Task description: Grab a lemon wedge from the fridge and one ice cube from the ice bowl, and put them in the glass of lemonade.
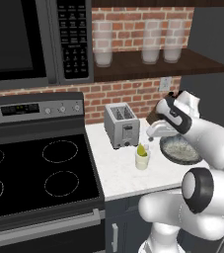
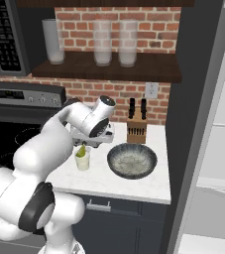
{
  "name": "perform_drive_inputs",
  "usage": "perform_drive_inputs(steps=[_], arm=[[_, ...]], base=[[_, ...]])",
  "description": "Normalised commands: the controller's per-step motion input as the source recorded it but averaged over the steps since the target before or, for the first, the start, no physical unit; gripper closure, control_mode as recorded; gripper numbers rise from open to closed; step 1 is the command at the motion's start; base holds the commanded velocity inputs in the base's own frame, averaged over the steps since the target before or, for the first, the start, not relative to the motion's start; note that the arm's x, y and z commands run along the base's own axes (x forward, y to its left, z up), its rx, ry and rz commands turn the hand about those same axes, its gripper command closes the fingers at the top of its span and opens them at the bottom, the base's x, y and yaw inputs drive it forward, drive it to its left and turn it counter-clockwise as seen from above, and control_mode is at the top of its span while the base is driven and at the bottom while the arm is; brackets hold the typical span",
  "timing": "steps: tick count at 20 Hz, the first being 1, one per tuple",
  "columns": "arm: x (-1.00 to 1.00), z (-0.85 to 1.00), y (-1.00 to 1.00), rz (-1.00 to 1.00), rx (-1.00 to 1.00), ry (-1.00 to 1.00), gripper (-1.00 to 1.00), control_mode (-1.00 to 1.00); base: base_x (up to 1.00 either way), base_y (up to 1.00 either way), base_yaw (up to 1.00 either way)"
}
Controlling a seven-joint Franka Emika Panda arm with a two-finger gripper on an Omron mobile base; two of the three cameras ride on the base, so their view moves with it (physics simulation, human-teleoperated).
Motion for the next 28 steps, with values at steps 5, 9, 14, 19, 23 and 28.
perform_drive_inputs(steps=[5, 9, 14, 19, 23, 28], arm=[[-0.02, 0.31, -0.05, 0.00, 0.12, -0.08, -1.00, -1.00], [0.10, 0.32, 0.00, -0.04, 0.08, -0.07, -1.00, -1.00], [0.20, 0.23, 0.00, -0.10, 0.04, -0.01, -1.00, -1.00], [0.03, 0.03, 0.00, -0.23, 0.02, 0.00, -1.00, -1.00], [-0.06, 0.00, -0.02, -0.26, 0.06, 0.00, -1.00, -1.00], [-0.24, 0.00, -0.03, -0.24, 0.08, -0.10, -1.00, -1.00]], base=[[0.00, 0.00, 0.00], [0.00, 0.00, 0.00], [0.00, 0.00, 0.00], [0.00, 0.00, 0.00], [0.00, 0.00, 0.00], [0.00, 0.00, 0.00]])
